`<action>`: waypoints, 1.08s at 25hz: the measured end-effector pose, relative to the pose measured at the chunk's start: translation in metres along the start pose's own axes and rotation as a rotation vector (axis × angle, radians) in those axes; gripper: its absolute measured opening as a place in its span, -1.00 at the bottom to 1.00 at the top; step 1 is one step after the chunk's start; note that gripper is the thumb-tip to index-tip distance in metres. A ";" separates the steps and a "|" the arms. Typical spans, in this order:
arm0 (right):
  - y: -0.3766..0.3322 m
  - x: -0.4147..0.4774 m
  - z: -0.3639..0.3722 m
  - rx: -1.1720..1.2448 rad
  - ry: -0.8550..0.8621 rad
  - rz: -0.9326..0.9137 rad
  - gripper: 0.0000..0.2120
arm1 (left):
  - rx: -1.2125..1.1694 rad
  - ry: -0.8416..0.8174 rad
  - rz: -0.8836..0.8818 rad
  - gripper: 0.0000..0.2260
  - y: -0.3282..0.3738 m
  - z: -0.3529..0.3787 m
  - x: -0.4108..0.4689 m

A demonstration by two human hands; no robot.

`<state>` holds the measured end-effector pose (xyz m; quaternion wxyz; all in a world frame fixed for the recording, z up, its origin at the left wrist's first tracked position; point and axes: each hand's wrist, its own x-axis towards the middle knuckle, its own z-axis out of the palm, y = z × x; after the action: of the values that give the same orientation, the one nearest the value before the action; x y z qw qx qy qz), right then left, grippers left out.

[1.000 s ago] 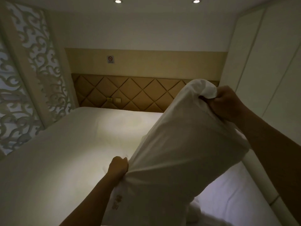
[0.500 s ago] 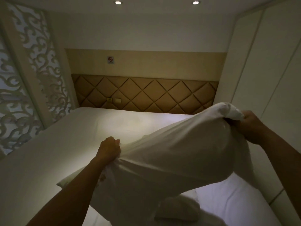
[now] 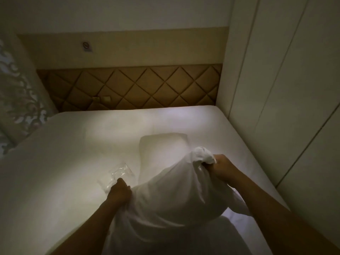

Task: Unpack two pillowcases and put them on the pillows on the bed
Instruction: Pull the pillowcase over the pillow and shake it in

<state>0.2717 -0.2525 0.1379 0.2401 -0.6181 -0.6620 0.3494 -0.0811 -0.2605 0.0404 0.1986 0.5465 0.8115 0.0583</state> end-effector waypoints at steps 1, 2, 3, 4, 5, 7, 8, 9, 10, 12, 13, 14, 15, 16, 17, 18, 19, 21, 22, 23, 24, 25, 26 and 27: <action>-0.002 0.001 0.004 -0.001 -0.005 0.001 -0.80 | -0.015 0.059 0.023 -0.67 0.008 -0.006 -0.005; -0.005 0.003 0.007 -0.001 -0.011 0.002 -0.80 | -0.055 0.106 0.124 -0.65 0.023 -0.017 -0.011; -0.011 0.005 0.009 0.006 -0.016 -0.007 -0.80 | -0.165 0.126 0.286 -0.63 0.044 -0.028 -0.018; -0.019 0.008 0.012 0.023 -0.020 -0.023 -0.80 | -0.305 0.105 0.485 -0.59 0.069 -0.043 -0.030; -0.029 0.010 0.014 0.042 -0.022 -0.042 -0.82 | -0.374 0.056 0.652 -0.56 0.096 -0.057 -0.045; -0.049 0.010 0.015 0.098 -0.040 -0.074 -0.89 | -0.384 0.006 0.845 -0.55 0.138 -0.077 -0.067; -0.058 0.009 0.016 0.115 -0.056 -0.087 -0.91 | -0.409 0.007 0.876 -0.59 0.148 -0.081 -0.070; -0.066 0.007 0.015 0.105 -0.067 -0.107 -0.90 | -0.451 0.038 0.882 -0.64 0.151 -0.081 -0.071; -0.073 0.006 0.014 0.077 -0.075 -0.130 -0.87 | -0.515 0.096 0.880 -0.70 0.151 -0.080 -0.071; -0.085 0.001 0.011 0.037 -0.103 -0.169 -0.82 | -0.623 0.230 0.844 -0.83 0.146 -0.081 -0.070; -0.093 -0.002 0.007 0.027 -0.123 -0.186 -0.83 | -0.669 0.284 0.821 -0.87 0.146 -0.085 -0.073; -0.101 -0.006 0.001 0.019 -0.138 -0.217 -0.85 | -0.714 0.321 0.800 -0.87 0.148 -0.092 -0.078; -0.110 -0.008 -0.008 0.009 -0.136 -0.267 -0.87 | -0.752 0.355 0.784 -0.82 0.150 -0.100 -0.082; -0.118 -0.011 -0.018 -0.001 -0.108 -0.332 -0.88 | -0.794 0.378 0.767 -0.76 0.153 -0.109 -0.087; -0.126 -0.012 -0.028 -0.008 -0.039 -0.406 -0.88 | -0.843 0.397 0.752 -0.70 0.155 -0.119 -0.092; -0.132 -0.014 -0.037 -0.007 0.073 -0.479 -0.88 | -0.903 0.405 0.731 -0.66 0.157 -0.130 -0.097; -0.136 -0.015 -0.043 0.000 0.222 -0.540 -0.88 | -0.963 0.394 0.708 -0.63 0.158 -0.138 -0.099; -0.139 -0.019 -0.043 -0.011 0.536 -0.601 -0.88 | -1.019 0.375 0.670 -0.60 0.159 -0.143 -0.101; -0.139 -0.022 -0.038 -0.045 0.658 -0.622 -0.88 | -1.004 0.379 0.652 -0.56 0.158 -0.138 -0.099; -0.138 -0.024 -0.032 -0.088 0.738 -0.656 -0.88 | -0.983 0.383 0.630 -0.54 0.157 -0.131 -0.096; -0.136 -0.027 -0.026 -0.129 0.760 -0.700 -0.89 | -0.972 0.383 0.603 -0.52 0.156 -0.122 -0.094; -0.133 -0.028 -0.021 -0.163 0.722 -0.738 -0.90 | -0.978 0.380 0.573 -0.52 0.155 -0.113 -0.093; -0.130 -0.029 -0.017 -0.192 0.644 -0.754 -0.90 | -0.998 0.381 0.544 -0.53 0.155 -0.107 -0.095; -0.128 -0.030 -0.014 -0.208 0.549 -0.738 -0.88 | -1.020 0.393 0.525 -0.56 0.155 -0.103 -0.095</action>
<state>0.2026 -0.2788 0.2476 0.4511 -0.4318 -0.7810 -0.0040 0.0443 -0.2729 0.2073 0.2610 0.5433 0.5405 0.5869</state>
